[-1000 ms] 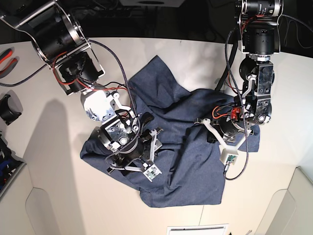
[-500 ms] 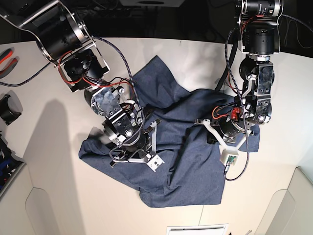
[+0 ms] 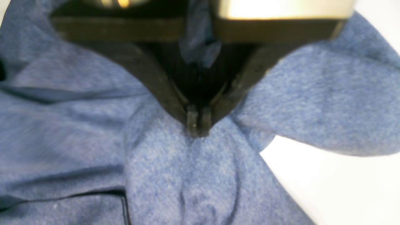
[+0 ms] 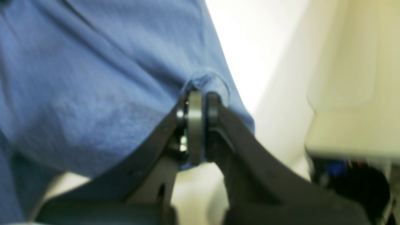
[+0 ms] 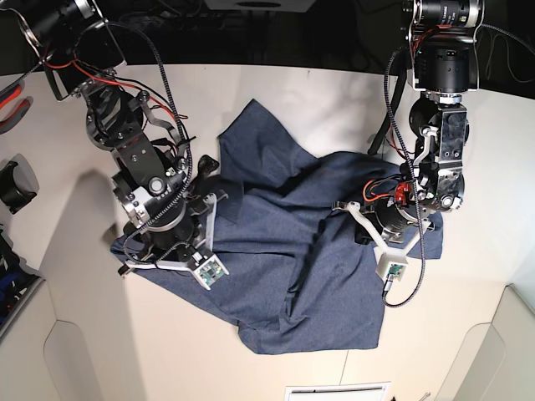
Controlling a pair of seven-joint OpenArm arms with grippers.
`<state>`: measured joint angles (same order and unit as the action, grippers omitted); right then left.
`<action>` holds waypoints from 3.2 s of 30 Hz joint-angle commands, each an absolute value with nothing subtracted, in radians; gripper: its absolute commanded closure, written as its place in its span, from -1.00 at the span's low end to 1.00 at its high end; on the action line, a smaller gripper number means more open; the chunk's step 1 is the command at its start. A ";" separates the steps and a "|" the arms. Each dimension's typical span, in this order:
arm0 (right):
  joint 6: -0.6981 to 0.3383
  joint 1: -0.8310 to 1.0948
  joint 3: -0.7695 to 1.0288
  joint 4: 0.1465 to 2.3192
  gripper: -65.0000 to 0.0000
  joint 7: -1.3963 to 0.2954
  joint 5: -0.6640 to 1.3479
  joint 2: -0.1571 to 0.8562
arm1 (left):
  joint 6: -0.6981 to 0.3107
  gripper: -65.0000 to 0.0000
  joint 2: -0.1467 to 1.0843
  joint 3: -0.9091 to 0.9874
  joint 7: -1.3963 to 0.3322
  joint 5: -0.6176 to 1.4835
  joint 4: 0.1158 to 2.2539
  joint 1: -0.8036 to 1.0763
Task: Layout the t-shirt on the table in an organized manner, then fold the t-shirt properly
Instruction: 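Lower the t-shirt and drag the right gripper's edge outward across the table, then regrasp the t-shirt fabric with the right gripper, then pull the grippers apart to spread the t-shirt flat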
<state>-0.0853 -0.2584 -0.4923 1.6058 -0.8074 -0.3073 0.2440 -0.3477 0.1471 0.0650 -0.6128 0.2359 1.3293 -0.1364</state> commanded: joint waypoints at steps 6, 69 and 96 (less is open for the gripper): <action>-0.139 -0.203 -0.487 1.629 1.00 -0.899 -0.300 0.315 | -0.352 1.00 0.152 0.067 -0.595 0.247 1.347 -0.157; -0.169 -0.690 -0.652 0.663 -0.01 -0.456 -0.290 -0.091 | -0.355 1.00 0.147 0.066 -0.598 0.250 1.347 -0.144; -0.031 -0.769 -0.652 0.616 1.00 -0.310 -0.287 -0.031 | -0.467 1.00 0.147 0.066 -0.606 0.317 1.347 -0.126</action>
